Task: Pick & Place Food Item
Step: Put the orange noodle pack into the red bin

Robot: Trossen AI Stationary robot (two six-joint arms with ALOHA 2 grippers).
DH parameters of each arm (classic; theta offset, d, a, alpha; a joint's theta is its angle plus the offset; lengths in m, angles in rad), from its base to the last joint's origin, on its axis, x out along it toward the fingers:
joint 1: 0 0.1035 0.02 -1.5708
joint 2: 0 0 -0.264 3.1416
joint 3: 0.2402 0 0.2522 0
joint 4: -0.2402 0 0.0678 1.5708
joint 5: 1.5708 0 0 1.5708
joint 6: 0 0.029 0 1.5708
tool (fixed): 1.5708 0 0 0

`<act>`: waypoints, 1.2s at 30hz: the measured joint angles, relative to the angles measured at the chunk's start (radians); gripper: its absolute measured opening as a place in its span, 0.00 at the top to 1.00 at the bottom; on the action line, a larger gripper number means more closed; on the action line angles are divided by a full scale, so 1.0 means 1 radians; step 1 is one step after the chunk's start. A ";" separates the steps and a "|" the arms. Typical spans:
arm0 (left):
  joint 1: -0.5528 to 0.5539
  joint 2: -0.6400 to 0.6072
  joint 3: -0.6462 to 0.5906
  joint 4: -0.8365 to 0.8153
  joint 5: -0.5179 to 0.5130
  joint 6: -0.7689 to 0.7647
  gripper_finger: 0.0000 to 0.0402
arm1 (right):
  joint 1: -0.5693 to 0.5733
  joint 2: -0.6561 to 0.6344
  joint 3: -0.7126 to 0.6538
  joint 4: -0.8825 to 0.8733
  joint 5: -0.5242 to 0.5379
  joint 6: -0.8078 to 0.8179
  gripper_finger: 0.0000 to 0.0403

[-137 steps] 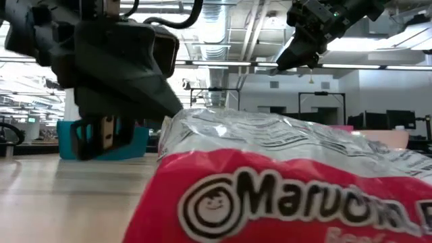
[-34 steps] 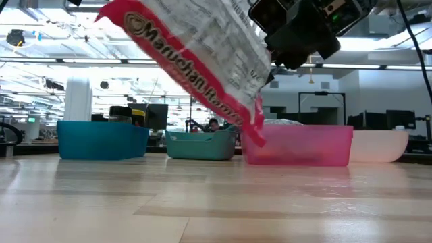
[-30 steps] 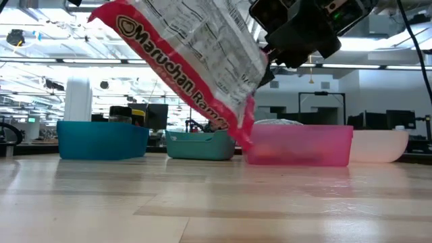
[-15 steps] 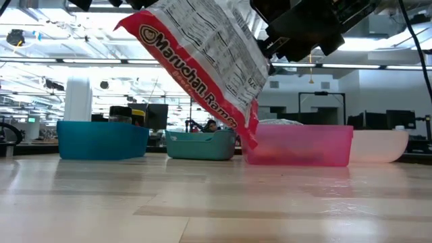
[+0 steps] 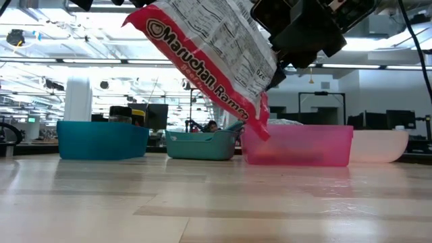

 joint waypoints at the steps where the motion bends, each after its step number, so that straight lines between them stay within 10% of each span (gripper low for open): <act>1: 0.000 0.000 0.000 0.000 0.000 0.000 1.00 | 0.000 0.000 0.000 0.002 0.000 0.000 0.51; 36: 0.000 0.000 0.000 -0.002 0.001 -0.004 0.96 | -0.002 0.000 0.000 -0.015 -0.008 0.000 0.89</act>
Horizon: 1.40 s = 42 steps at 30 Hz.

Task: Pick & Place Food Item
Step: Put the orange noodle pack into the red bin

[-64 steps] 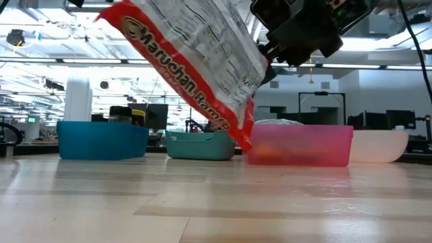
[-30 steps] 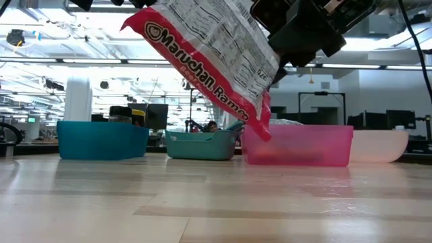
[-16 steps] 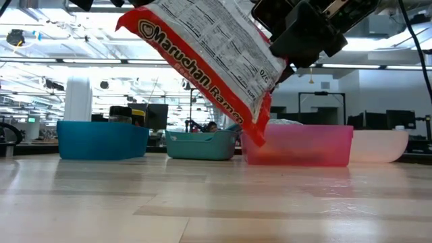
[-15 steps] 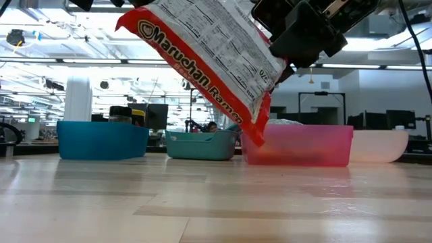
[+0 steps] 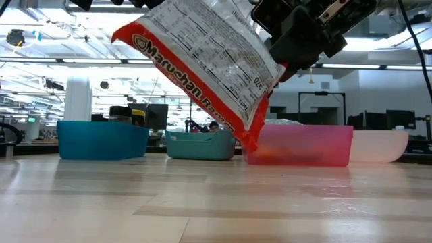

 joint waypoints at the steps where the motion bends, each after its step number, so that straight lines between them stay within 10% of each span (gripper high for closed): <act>1: 0.000 0.000 0.000 0.000 0.000 0.000 0.95 | 0.000 0.000 0.000 0.000 0.000 0.000 0.90; 28: 0.032 0.000 0.000 -0.006 0.007 -0.067 0.73 | -0.048 -0.021 0.000 -0.062 0.058 0.016 1.00; 42: 0.027 0.000 0.000 -0.006 0.070 -0.095 0.73 | -0.064 -0.318 -0.001 -0.353 0.257 -0.045 1.00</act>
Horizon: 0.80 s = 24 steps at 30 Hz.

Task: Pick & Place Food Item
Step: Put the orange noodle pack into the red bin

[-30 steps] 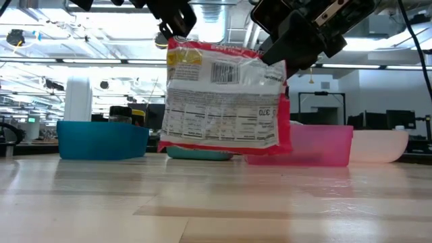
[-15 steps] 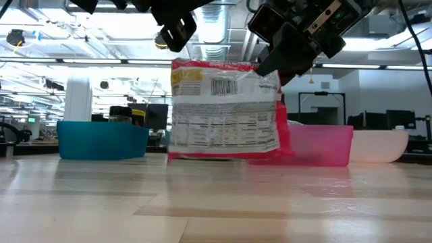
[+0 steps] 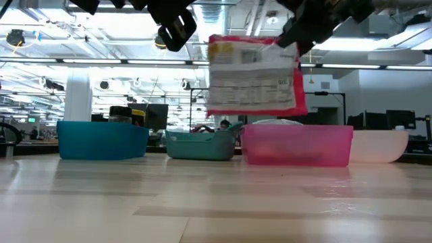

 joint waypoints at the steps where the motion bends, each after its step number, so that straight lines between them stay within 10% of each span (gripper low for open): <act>1: -0.001 0.000 0.000 0.000 0.000 0.000 0.73 | -0.004 -0.025 0.000 -0.021 0.016 -0.003 1.00; 24: -0.014 0.000 0.000 0.000 -0.001 0.000 0.73 | -0.415 -0.280 -0.077 -0.320 -0.036 -0.142 1.00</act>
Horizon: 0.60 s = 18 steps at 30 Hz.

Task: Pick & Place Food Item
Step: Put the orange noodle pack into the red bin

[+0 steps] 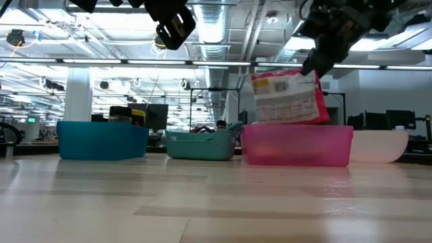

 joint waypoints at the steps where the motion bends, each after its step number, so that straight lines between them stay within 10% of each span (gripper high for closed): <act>1: 0.000 0.000 0.000 0.000 0.000 0.000 0.73 | -0.013 0.000 -0.007 0.001 -0.015 -0.005 1.00; 18: 0.000 0.000 0.000 0.000 0.000 0.000 0.73 | -0.138 0.023 -0.114 0.092 -0.278 -0.101 1.00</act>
